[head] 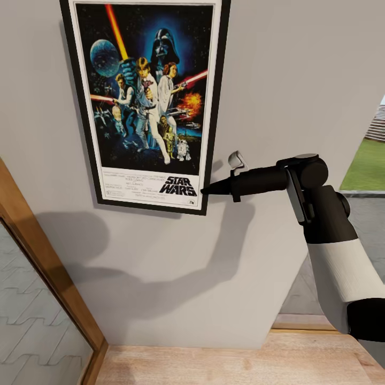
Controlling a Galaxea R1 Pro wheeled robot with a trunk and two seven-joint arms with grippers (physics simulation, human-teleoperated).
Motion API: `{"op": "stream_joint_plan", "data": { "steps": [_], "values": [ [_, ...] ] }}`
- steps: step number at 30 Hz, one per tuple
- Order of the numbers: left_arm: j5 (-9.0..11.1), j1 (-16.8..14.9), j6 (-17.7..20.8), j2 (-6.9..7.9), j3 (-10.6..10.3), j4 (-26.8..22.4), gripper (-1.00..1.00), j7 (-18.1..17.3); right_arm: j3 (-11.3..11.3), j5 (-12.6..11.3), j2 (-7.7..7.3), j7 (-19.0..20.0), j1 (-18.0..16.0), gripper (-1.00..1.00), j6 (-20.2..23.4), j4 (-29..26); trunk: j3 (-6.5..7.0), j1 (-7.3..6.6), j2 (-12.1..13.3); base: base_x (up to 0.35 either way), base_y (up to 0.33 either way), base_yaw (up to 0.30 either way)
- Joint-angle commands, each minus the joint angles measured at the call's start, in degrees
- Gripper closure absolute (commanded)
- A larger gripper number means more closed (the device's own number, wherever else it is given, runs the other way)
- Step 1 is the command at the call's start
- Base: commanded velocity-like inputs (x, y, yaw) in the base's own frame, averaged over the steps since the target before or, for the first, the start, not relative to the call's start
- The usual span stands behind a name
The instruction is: Pick up the poster from the kitchen countertop and hang it on one of the wall nails in the kitchen.
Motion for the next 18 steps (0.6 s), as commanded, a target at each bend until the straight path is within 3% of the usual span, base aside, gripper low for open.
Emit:
{"op": "stream_joint_plan", "data": {
  "steps": [1,18],
  "values": [
    [0.44,-0.04,-0.26,0.01,-0.48,0.01,-1.00,-0.12,0.04,0.06,-0.03,0.26,-0.08,1.00,0.67,-0.01,-0.13,0.04,-0.13,0.000,0.000,0.000],
    [0.44,-0.04,-0.26,0.01,-0.48,0.01,-1.00,-0.10,-0.01,0.06,-0.03,0.26,-0.08,1.00,0.72,-0.02,-0.13,0.04,-0.13,0.000,0.000,0.000]
  ]
}}
